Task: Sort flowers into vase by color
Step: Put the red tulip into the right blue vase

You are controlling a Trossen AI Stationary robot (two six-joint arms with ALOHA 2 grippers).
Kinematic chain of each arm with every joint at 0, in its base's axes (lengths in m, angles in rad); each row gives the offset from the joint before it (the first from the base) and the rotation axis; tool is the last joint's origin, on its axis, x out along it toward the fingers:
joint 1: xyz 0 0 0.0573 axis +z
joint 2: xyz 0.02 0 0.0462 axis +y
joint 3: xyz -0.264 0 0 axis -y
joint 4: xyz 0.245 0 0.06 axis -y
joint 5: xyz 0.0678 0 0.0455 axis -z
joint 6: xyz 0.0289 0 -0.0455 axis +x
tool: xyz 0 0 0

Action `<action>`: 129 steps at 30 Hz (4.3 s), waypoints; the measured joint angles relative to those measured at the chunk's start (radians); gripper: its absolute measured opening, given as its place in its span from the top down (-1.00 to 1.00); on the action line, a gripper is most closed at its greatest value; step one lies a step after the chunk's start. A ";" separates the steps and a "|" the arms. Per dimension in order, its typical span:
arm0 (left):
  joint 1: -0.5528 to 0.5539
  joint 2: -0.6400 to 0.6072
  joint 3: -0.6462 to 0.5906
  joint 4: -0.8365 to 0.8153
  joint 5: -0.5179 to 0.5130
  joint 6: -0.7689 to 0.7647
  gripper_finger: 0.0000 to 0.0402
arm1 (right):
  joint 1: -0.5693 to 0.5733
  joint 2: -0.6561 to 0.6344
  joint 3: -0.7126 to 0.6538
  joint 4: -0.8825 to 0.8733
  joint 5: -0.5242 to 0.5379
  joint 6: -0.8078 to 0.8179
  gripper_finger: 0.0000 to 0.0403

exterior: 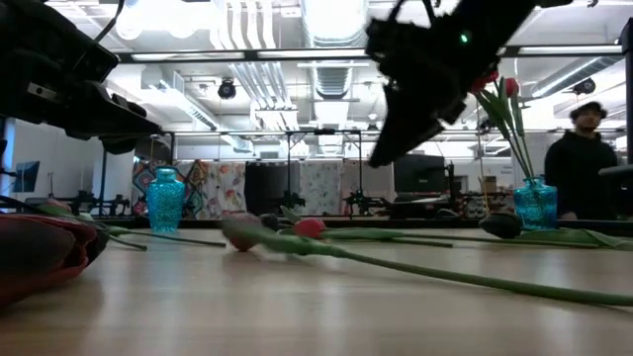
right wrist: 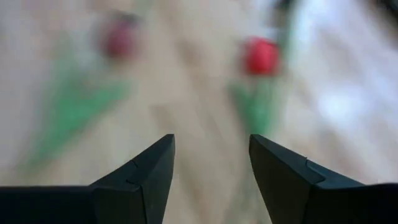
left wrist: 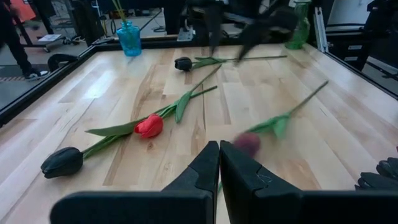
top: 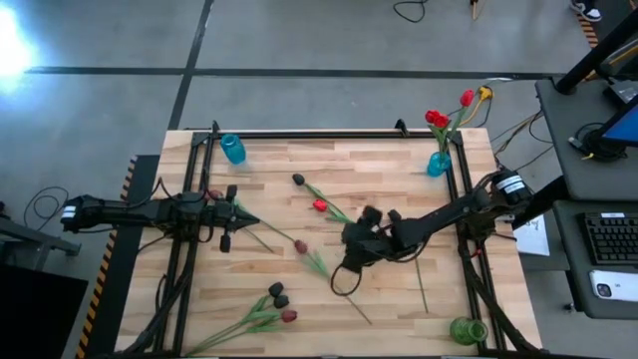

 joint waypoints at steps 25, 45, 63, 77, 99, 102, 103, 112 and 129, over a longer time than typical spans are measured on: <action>0.000 0.003 0.000 0.001 0.000 0.000 1.00 | -0.184 0.036 -0.152 -0.002 -0.187 0.054 0.46; 0.000 0.003 0.000 0.001 0.000 0.000 1.00 | -0.256 0.036 -0.177 0.073 -0.262 -0.052 0.55; 0.000 0.003 0.000 0.001 0.000 0.000 1.00 | -0.262 0.036 -0.235 0.223 -0.252 -0.119 0.54; 0.000 0.003 0.000 0.001 0.000 0.000 1.00 | -0.271 0.034 -0.162 0.232 -0.253 -0.183 0.40; 0.000 0.003 0.000 0.001 -0.001 0.000 1.00 | -0.299 0.134 -0.139 0.276 -0.256 -0.175 0.91; 0.000 0.004 0.000 0.001 -0.001 0.000 1.00 | -0.296 0.124 -0.121 0.267 -0.253 -0.175 0.94; 0.000 0.004 0.000 0.001 -0.001 0.000 1.00 | -0.294 0.112 -0.115 0.264 -0.253 -0.175 0.94; 0.000 0.007 0.000 0.001 0.000 0.000 1.00 | -0.233 -0.068 -0.108 0.239 -0.041 -0.058 0.95; 0.000 0.014 0.000 0.000 0.000 0.000 1.00 | -0.213 0.020 -0.240 0.092 -0.072 0.503 0.89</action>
